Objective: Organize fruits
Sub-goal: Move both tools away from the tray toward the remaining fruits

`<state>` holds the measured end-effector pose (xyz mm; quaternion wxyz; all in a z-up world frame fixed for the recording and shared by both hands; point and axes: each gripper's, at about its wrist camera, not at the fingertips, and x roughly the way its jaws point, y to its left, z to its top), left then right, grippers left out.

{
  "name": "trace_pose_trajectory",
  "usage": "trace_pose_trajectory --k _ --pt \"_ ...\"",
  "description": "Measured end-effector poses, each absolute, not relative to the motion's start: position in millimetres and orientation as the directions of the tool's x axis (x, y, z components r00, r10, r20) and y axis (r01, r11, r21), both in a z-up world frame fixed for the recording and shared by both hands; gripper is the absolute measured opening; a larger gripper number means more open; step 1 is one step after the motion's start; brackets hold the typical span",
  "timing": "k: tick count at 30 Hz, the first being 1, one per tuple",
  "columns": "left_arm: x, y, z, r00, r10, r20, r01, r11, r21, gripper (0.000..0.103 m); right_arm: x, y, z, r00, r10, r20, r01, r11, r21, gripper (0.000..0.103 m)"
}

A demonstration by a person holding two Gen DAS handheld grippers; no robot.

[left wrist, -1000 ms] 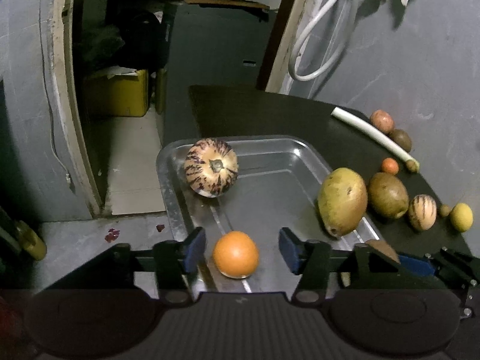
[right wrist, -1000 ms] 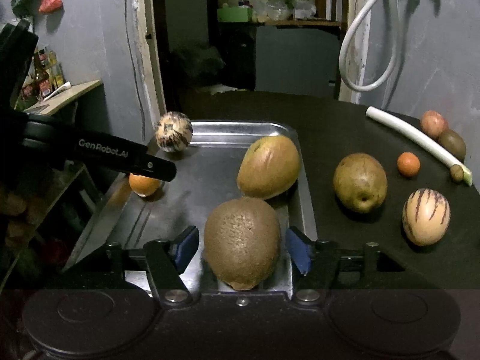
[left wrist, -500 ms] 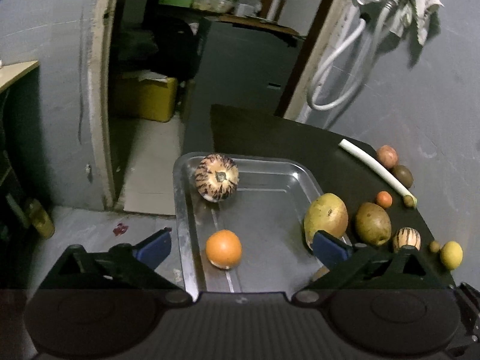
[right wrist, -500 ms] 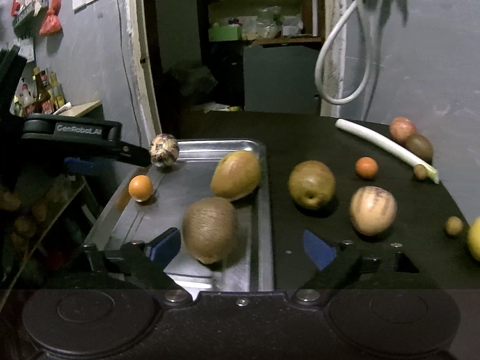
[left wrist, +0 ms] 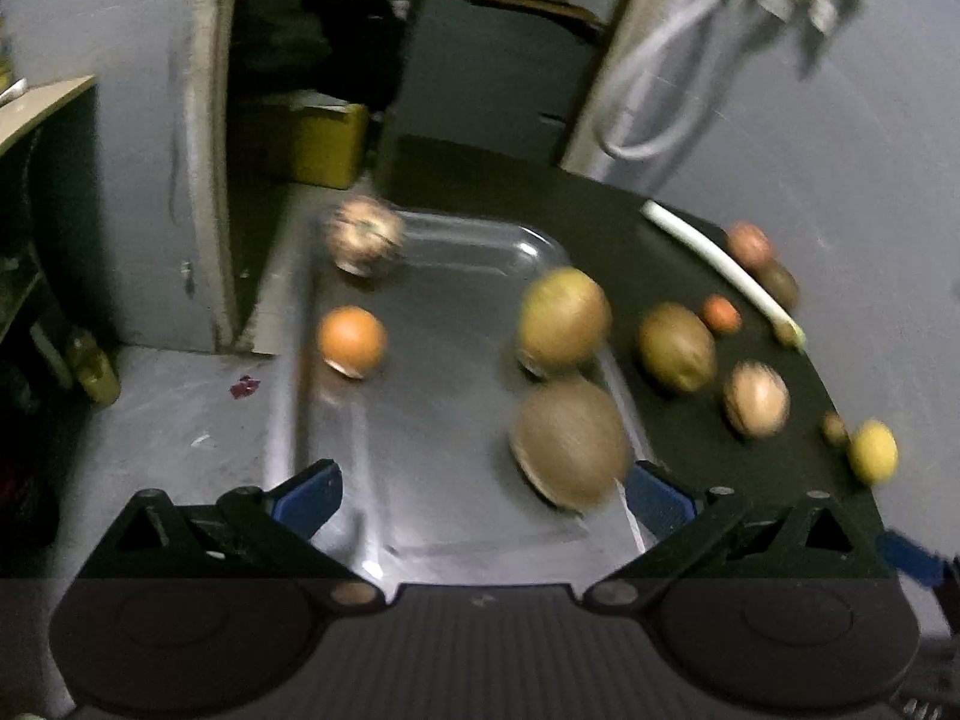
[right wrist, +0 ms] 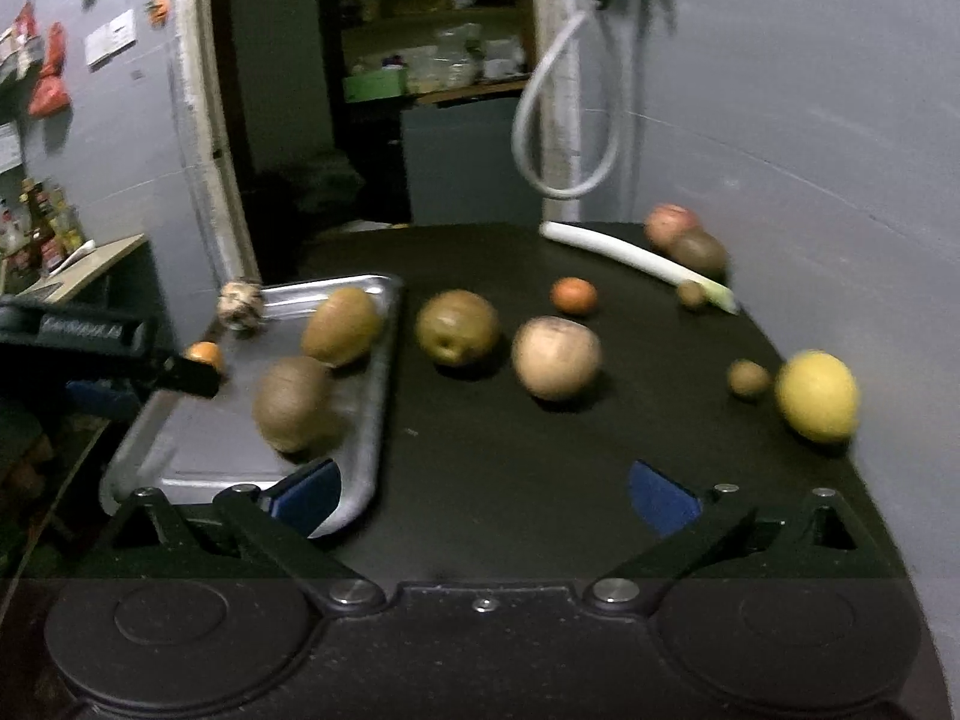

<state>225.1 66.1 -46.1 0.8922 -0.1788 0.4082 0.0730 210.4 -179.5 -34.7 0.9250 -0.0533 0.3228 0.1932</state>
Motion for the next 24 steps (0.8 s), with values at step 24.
trace_pose_trajectory --k 24 --pt "239 -73 -56 0.566 -0.111 -0.817 0.021 0.993 -0.120 0.102 177 -309 -70 0.675 0.126 -0.727 -0.169 0.986 0.014 0.102"
